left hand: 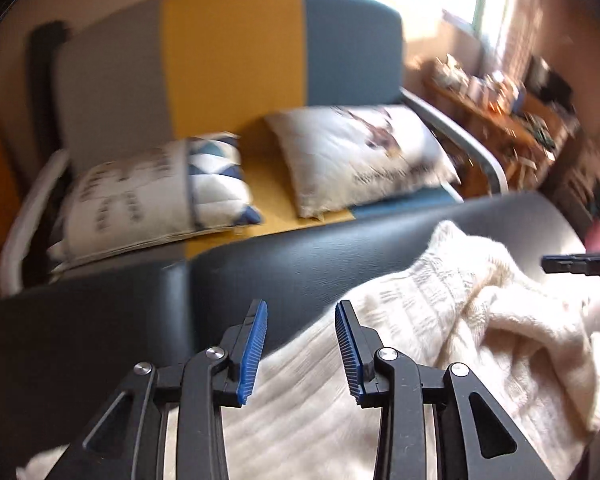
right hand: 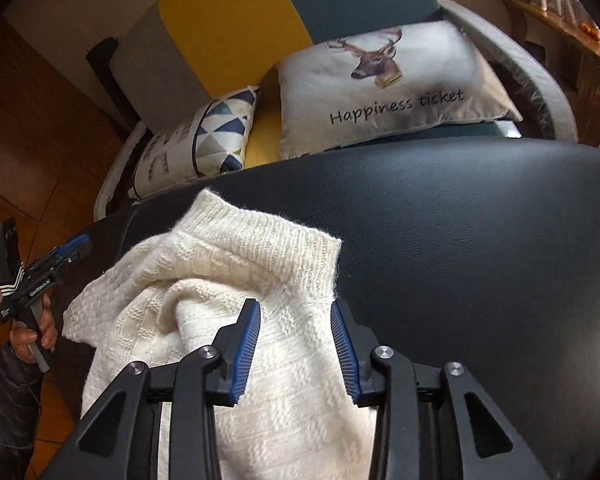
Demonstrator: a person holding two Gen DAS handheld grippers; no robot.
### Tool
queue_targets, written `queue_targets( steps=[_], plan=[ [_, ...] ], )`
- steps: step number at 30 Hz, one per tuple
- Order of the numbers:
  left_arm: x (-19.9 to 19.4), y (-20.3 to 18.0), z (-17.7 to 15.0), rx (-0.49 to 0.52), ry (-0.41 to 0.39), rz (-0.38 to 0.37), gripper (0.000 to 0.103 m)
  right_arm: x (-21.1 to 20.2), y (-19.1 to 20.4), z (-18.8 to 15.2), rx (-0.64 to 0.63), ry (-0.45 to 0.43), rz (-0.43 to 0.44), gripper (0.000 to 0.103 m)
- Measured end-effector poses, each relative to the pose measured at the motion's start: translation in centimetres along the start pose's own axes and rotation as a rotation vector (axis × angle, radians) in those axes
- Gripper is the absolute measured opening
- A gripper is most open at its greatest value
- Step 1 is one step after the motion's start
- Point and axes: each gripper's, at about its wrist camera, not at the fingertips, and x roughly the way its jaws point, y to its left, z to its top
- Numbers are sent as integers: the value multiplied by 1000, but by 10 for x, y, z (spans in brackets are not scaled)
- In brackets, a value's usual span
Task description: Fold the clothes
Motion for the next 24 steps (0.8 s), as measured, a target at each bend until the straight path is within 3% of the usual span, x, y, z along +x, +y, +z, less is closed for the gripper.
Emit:
queue_targets(
  steps=[4,5,10,12,13,15,16,17,19,24],
  plan=[
    [27,-24,8,96,39,-21,37,39,-9,6,-53,99,-26,37],
    [33,-28,7,119,47,-35,42,46,-11,5,-69,119,-35,42],
    [72,-45,9,208,121,-79,51,48,-7,2,-131,128,-12,53],
    [79,-52,4,231,144,-78,56,49,6,-2,-213,124,-70,52],
    [79,-56,0,239,136,-65,56,49,14,-4,-260,120,-106,45],
    [76,-59,-4,212,124,-69,40,50,30,-10,-355,112,-179,28],
    [72,-59,-6,176,118,-87,17,50,38,-12,-402,107,-215,11],
    [67,-59,-9,154,104,-71,11,50,46,-15,-449,103,-251,8],
    [48,-56,-15,102,37,-53,10,48,63,-18,-532,75,-317,6],
    [4,-41,-13,-17,-111,-20,10,12,109,4,-660,-139,-421,6]
  ],
)
